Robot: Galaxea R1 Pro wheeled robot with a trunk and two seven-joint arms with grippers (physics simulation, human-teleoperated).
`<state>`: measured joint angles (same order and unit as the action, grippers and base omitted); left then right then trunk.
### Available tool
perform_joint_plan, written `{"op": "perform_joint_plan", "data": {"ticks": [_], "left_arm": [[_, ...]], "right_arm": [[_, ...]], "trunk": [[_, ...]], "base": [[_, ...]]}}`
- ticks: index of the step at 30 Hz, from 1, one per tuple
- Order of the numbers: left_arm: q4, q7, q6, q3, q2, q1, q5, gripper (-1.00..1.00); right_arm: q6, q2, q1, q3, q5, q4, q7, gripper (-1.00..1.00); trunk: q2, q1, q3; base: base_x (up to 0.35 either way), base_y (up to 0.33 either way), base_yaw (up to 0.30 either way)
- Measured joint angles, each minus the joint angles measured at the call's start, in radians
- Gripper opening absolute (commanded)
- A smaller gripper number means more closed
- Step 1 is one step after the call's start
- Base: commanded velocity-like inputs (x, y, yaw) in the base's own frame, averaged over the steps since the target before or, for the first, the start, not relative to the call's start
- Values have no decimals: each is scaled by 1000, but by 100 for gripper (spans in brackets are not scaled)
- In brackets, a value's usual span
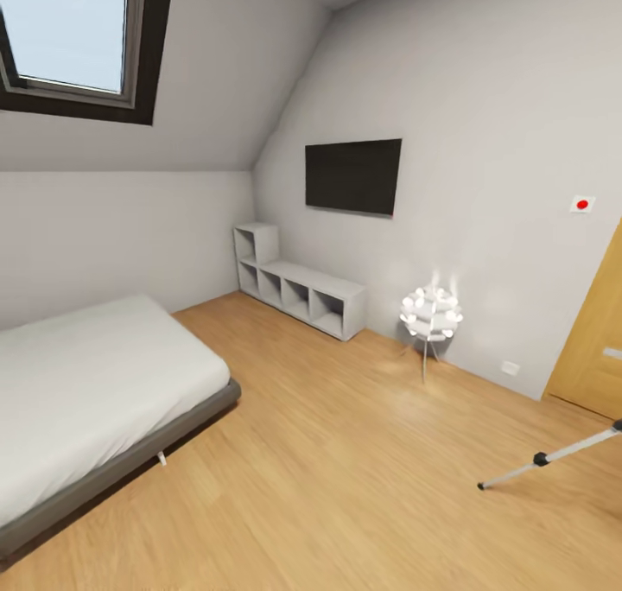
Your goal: Attach the digital camera to the camera tripod in the bedroom.
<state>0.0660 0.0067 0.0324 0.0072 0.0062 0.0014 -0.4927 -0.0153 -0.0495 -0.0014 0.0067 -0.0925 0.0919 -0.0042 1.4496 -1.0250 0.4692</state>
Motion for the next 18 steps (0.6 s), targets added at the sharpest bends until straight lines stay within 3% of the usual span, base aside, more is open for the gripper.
{"op": "perform_joint_plan", "data": {"ticks": [9,18], "left_arm": [[2,0,0,0,0,0,-1,100],[3,0,0,0,1,0,-1,100]], "right_arm": [[0,-10,0,1,-5,1,1,100],[0,-19,0,1,-72,1,-1,100]], "trunk": [[0,0,0],[0,0,0]], "base": [[0,0,269],[0,0,269]]}}
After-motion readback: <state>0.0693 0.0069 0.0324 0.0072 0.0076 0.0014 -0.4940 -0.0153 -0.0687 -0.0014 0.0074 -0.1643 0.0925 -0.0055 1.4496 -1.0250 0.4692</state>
